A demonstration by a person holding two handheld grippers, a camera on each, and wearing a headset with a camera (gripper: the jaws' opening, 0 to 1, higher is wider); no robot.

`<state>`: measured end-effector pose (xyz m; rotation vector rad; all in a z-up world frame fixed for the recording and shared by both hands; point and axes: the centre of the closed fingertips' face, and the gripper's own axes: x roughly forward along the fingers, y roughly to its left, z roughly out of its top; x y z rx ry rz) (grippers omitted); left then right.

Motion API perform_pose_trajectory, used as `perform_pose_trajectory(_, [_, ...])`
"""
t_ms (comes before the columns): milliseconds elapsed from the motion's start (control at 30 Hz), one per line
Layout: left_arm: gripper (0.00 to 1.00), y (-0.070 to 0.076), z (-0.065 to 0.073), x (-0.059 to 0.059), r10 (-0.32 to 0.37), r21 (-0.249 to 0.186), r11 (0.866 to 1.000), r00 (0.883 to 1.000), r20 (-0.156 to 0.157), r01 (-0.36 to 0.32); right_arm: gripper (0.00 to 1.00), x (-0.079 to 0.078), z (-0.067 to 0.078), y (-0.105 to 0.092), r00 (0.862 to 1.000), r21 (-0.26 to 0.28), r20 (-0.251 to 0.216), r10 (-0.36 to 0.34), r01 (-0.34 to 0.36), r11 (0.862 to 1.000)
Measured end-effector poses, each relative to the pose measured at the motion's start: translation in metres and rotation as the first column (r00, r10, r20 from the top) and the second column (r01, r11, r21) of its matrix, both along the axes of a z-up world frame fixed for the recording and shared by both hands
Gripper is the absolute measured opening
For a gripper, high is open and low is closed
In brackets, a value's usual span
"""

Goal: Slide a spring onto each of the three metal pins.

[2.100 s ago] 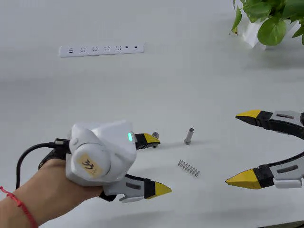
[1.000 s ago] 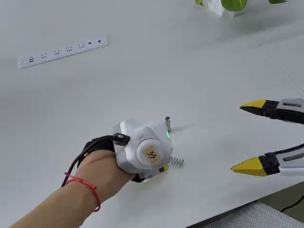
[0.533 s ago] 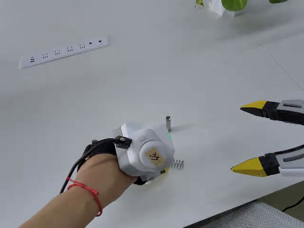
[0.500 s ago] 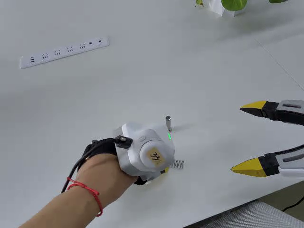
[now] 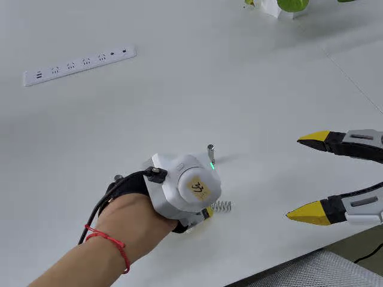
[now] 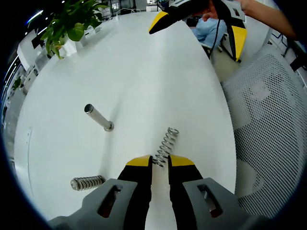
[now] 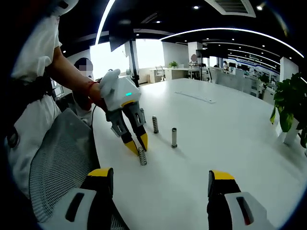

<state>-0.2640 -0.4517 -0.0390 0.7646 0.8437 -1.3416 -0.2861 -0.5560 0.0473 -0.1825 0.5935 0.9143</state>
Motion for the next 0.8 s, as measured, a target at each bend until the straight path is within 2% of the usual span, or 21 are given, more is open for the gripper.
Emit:
perform_pose_trajectory(533, [0.09, 0.001, 0.005, -0.004, 0.015, -0.042, 0.999, 1.0, -0.014, -0.016, 0.75, -0.005, -0.008, 0.025, 0.998, 0.022, -0.031, 0.046, -0.046, 0.999])
perform_pose_trajectory(633, [0.09, 0.001, 0.008, -0.004, 0.019, -0.054, 0.998, 1.0, -0.016, -0.02, 0.73, -0.007, -0.011, 0.032, 0.997, 0.025, -0.048, 0.062, -0.061, 0.998])
perform_pose_trajectory(800, [0.09, 0.0, 0.017, -0.005, 0.025, -0.081, 0.996, 1.0, -0.013, -0.025, 0.68, -0.005, -0.007, 0.041, 0.996, 0.031, -0.044, 0.082, -0.081, 0.996])
